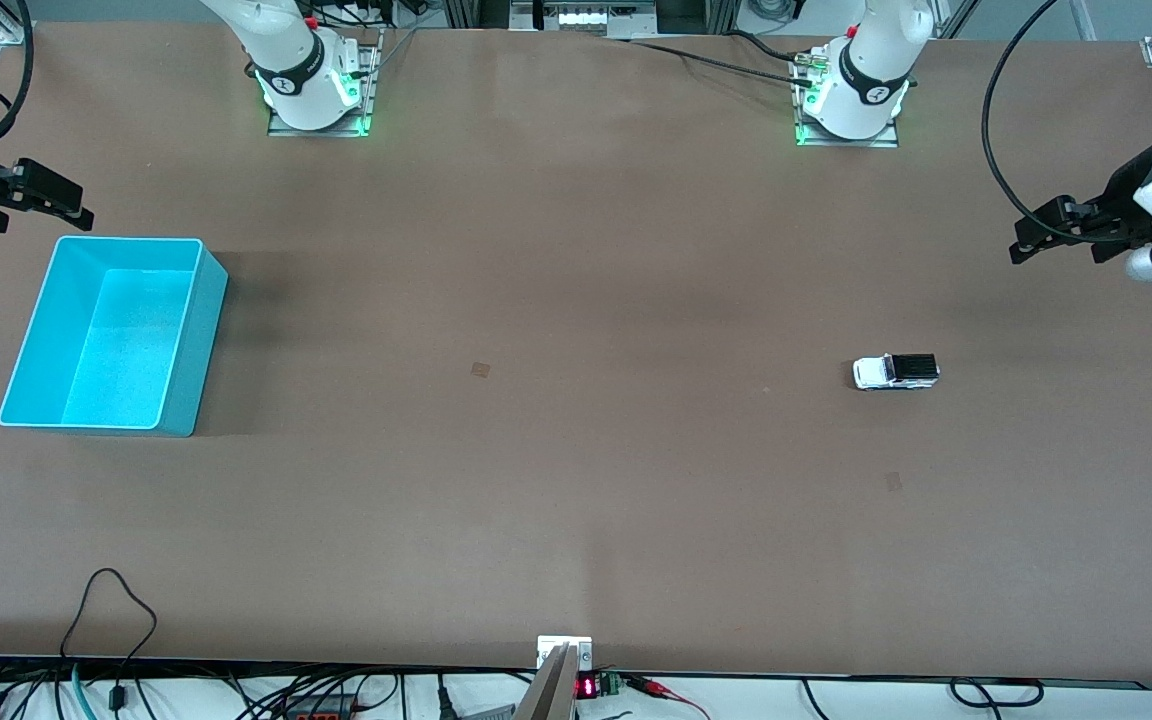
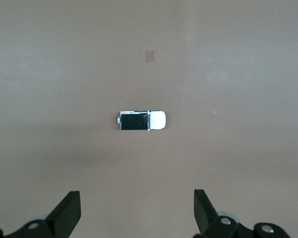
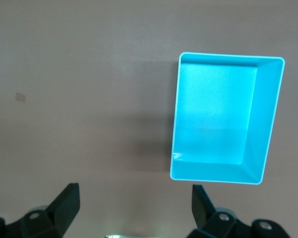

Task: Wind and store white jeep toy
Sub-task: 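Move the left gripper toward the white jeep while the right gripper nears the box, then lower the left gripper over the white jeep and close on it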

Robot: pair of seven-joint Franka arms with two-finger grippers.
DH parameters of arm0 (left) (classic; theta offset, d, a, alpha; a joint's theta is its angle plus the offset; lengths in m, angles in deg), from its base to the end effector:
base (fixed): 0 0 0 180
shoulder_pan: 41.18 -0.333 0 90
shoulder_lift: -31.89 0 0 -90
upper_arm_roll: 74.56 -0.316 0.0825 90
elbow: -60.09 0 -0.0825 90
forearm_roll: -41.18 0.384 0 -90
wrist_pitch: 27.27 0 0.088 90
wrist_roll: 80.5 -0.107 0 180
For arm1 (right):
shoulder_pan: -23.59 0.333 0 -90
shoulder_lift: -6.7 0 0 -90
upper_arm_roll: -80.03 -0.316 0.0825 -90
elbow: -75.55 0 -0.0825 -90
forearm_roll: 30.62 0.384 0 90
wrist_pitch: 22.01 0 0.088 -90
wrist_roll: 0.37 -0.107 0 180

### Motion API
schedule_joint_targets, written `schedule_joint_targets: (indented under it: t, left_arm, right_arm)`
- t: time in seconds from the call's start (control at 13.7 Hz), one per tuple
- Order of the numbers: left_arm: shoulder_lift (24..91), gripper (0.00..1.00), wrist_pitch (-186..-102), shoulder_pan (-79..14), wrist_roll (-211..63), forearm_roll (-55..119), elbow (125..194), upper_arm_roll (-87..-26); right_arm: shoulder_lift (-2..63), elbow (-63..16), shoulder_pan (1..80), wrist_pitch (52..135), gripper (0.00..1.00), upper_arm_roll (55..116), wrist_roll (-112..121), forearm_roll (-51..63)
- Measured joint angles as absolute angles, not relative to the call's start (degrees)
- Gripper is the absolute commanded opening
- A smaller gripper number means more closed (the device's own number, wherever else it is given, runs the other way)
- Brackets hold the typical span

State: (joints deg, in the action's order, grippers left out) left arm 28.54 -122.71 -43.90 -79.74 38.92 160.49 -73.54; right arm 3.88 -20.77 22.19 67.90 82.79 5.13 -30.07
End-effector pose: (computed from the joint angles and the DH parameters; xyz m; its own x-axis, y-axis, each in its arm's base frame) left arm 0.5400 0.0119 0.5787 0.9985 0.0467 -0.0287 0.0478 -0.9981 0.0377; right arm 0.5349 -0.0385 0.5993 0.9978 0.0237 -0.0612 0.0227 -0.9996 -0.0179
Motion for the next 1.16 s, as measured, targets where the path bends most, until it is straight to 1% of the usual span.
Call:
schedule_joint_targets:
  t: [0.44, 0.73, 1.02, 1.16]
  left_arm:
    - [28.5, 1.00, -122.7, -44.1, -79.7, 38.9, 160.8, -73.5]
    - [29.8, 1.00, -122.7, -44.2, -79.4, 38.9, 161.5, -73.6]
    - [35.2, 1.00, -123.9, -44.0, -79.5, 38.9, 161.9, -73.3]
    - [38.4, 1.00, -124.8, -43.8, -79.5, 38.9, 161.9, -72.6]
  right_arm:
    - [4.4, -20.8, 22.2, 67.9, 1.00, 82.8, 5.1, -30.1]
    - [8.1, -20.8, 22.3, 67.4, 1.00, 82.7, 5.2, -30.1]
    - [12.9, -20.8, 22.2, 61.3, 1.00, 82.8, 5.2, -30.2]
    - [13.9, -20.8, 21.7, 58.1, 1.00, 82.9, 5.2, -30.2]
